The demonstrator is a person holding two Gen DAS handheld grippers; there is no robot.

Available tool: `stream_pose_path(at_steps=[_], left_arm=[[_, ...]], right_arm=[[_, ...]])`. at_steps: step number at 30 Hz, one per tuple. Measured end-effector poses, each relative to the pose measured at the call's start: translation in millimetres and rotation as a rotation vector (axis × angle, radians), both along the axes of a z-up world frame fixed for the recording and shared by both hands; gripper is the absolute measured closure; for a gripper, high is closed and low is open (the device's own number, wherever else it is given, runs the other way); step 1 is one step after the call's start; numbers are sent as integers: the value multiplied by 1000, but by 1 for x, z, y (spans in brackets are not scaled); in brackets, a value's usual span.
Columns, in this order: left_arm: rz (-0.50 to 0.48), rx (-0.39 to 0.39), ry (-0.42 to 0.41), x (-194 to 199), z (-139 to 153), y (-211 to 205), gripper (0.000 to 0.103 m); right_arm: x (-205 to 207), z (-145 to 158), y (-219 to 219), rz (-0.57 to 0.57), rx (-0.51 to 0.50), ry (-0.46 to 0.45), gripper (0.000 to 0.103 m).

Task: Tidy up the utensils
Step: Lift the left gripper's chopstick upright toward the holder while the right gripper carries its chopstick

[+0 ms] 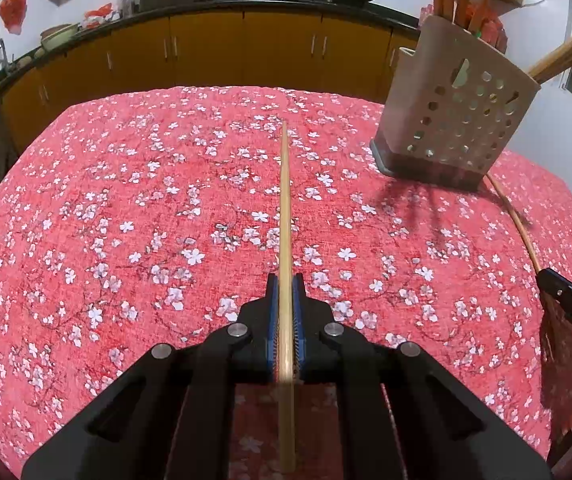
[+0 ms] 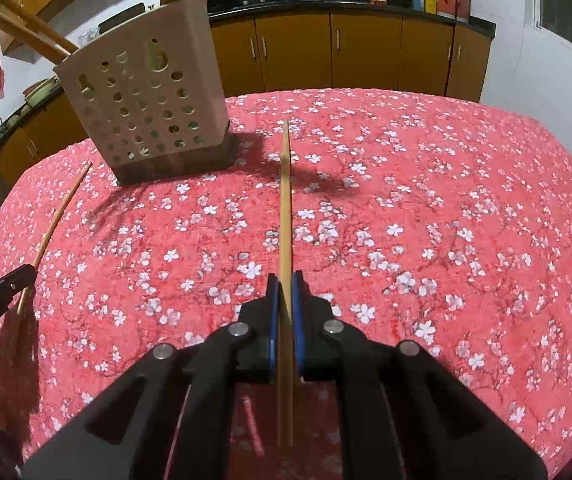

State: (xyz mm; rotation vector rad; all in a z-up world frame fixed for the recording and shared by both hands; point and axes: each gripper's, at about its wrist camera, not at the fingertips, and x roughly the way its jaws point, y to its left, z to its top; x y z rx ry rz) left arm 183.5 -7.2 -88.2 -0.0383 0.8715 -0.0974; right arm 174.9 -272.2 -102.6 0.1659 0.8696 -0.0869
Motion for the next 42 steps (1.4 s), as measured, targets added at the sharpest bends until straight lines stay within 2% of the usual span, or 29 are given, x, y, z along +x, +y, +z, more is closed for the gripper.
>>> stream_pose_path(at_steps=[13, 33, 37, 42], left_arm=[[8, -28, 2, -4, 0, 1, 94], [10, -31, 2, -5, 1, 2, 94], [21, 10, 1, -11, 1, -1, 94], [27, 26, 1, -13, 1, -3, 94]], right_arm=[[0, 0, -1, 0, 5, -1, 94], [0, 0, -1, 0, 4, 0, 94], [-3, 1, 0, 6, -12, 3, 94], [-7, 2, 1, 8, -12, 3, 94]])
